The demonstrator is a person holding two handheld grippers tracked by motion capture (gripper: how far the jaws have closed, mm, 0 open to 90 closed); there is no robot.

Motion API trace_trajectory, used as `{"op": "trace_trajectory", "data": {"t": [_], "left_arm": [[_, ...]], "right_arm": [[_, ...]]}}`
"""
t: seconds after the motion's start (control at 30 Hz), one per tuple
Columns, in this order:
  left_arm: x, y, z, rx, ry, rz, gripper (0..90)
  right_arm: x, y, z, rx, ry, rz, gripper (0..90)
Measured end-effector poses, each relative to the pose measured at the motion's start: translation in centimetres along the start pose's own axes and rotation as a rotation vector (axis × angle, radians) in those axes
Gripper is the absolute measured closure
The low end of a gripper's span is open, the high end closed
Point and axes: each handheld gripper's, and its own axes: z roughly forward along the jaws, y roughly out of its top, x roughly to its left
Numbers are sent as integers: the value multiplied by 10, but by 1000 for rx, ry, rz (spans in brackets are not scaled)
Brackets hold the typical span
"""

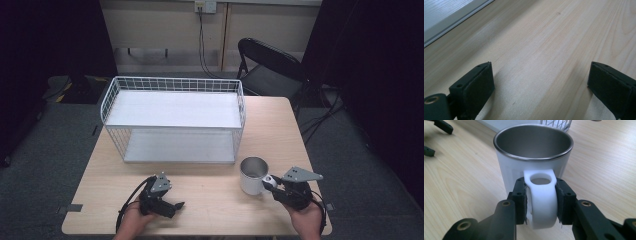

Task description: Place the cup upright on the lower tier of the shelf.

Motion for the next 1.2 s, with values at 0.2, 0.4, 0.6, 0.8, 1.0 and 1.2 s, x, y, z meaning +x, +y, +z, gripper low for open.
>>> {"op": "trace_trajectory", "data": {"t": [0.2,0.4,0.6,0.8,1.0,1.2], "left_arm": [[0,0,0,0,0,0,61],[0,0,0,0,0,0,61],[0,0,0,0,0,0,61],[0,0,0,0,1,-1,61],[0,0,0,0,2,-2,61],[0,0,0,0,2,-2,61]], "right_arm": [[2,2,-3,-19,7,-10,718],[2,-1,-2,-34,8,-4,718],[0,-9,-4,-27,17,-8,715],[-1,-14,-5,-5,16,-3,704],[-3,-15,-8,31,7,6,616],[-3,-15,-13,85,4,-13,660]]}}
